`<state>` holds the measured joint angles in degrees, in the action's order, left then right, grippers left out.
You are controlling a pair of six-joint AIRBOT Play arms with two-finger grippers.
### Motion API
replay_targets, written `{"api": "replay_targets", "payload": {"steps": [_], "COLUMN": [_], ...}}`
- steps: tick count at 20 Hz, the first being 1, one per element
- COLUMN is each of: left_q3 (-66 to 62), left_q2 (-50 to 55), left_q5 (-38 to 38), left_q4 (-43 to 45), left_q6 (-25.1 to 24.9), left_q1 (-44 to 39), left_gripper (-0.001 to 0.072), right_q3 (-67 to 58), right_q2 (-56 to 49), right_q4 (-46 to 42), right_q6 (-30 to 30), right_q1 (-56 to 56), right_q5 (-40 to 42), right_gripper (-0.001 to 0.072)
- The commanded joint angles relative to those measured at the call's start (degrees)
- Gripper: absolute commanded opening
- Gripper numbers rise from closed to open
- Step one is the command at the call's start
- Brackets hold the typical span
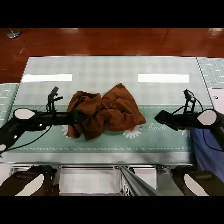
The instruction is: Fold the shirts.
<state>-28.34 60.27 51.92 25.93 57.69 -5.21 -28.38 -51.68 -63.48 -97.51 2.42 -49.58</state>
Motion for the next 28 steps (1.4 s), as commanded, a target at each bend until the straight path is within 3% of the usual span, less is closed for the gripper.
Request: {"api": "replay_targets", "payload": {"steps": [1, 4, 8, 9, 11, 13, 17, 20, 24, 28], "left_q3": [-6.64, -11.80, -17.42, -18.97, -22.67, -28.65, -48.43, -61.29, -69.64, -70.53], "left_q2": [7.48, 7.30, 7.23, 7.17, 6.99, 6.01, 1.99, -3.98, -15.78, -25.90], "left_q5": [4.74, 9.22, 14.95, 16.26, 18.29, 19.76, 19.74, 19.69, 19.69, 19.74], "left_q4": [-2.38, -1.53, -1.79, -1.97, -1.97, -2.01, -1.95, -1.53, 8.70, 12.63], "left_q6": [-3.28, -3.23, -2.54, -2.56, -2.54, 0.20, 4.09, 5.84, 8.48, 8.90], "left_q1": [-1.22, 0.42, 3.04, 3.56, 5.09, 8.61, 16.52, 22.34, 27.96, 24.65], "left_gripper": [0.0023, 0.0022, 0.0023, 0.0023, 0.0023, 0.0023, 0.0022, 0.0022, 0.0022, 0.0022], "right_q3": [2.05, -1.11, -12.24, -14.82, -20.17, -28.35, -54.66, -70.27, -72.72, -72.72], "right_q2": [-3.76, -12.39, -25.53, -28.44, -30.99, -28.33, -17.07, -7.82, 8.07, 17.77], "right_q4": [7.80, 15.76, 17.81, 19.04, 20.74, 17.81, 5.05, -4.66, -9.31, -9.09], "right_q6": [0.85, 5.53, 6.27, 6.27, 10.56, 11.82, 5.90, 5.73, 6.19, 5.27], "right_q1": [4.28, 9.75, 13.62, 14.36, 15.04, 13.53, 8.31, 7.85, 8.04, 8.04], "right_q5": [3.34, 8.00, 8.55, 7.98, 2.89, -3.34, -7.30, -15.08, -25.16, -30.69], "right_gripper": [0.0612, 0.0612, 0.0605, 0.0503, 0.0033, 0.0028, 0.0027, 0.0027, 0.0027, 0.0027]}}
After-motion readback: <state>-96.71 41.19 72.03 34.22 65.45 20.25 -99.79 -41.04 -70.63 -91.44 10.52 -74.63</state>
